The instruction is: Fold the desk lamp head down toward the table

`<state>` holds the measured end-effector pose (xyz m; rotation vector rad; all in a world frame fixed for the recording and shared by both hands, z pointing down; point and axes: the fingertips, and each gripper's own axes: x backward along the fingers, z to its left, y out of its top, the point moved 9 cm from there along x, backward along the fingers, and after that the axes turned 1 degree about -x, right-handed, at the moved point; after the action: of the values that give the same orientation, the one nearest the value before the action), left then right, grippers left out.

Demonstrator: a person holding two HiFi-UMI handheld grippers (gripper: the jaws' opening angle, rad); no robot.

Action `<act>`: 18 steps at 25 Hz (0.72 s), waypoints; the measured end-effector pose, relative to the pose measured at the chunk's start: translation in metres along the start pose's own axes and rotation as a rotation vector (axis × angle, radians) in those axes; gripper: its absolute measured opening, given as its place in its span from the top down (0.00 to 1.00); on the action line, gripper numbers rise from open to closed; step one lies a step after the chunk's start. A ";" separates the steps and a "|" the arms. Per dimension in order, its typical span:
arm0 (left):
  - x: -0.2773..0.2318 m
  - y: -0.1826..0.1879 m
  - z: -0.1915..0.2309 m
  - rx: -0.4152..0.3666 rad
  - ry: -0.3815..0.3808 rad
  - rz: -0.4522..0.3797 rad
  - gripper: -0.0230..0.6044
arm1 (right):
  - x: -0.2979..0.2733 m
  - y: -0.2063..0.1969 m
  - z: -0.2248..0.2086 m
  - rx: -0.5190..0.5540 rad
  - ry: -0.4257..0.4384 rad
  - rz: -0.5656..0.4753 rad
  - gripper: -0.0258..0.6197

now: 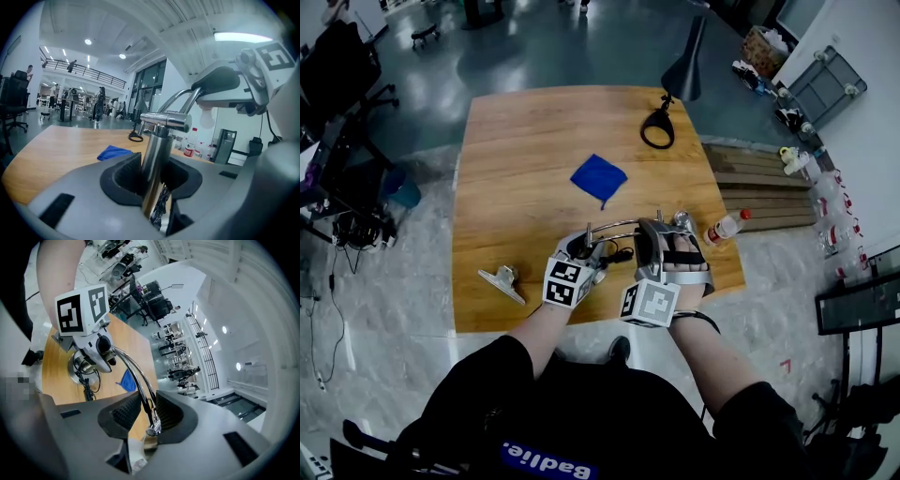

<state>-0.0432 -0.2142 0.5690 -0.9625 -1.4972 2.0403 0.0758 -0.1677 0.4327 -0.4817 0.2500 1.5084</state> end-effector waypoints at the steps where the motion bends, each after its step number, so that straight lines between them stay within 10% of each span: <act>1: 0.000 0.000 0.000 0.001 0.002 -0.003 0.78 | -0.001 -0.004 0.003 -0.044 0.012 -0.006 0.82; 18: 0.000 0.001 -0.002 0.016 0.026 -0.009 0.78 | -0.027 -0.042 0.053 -0.380 0.108 -0.073 0.82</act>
<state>-0.0421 -0.2132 0.5672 -0.9704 -1.4678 2.0224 0.1082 -0.1680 0.4978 -0.8673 0.0266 1.4643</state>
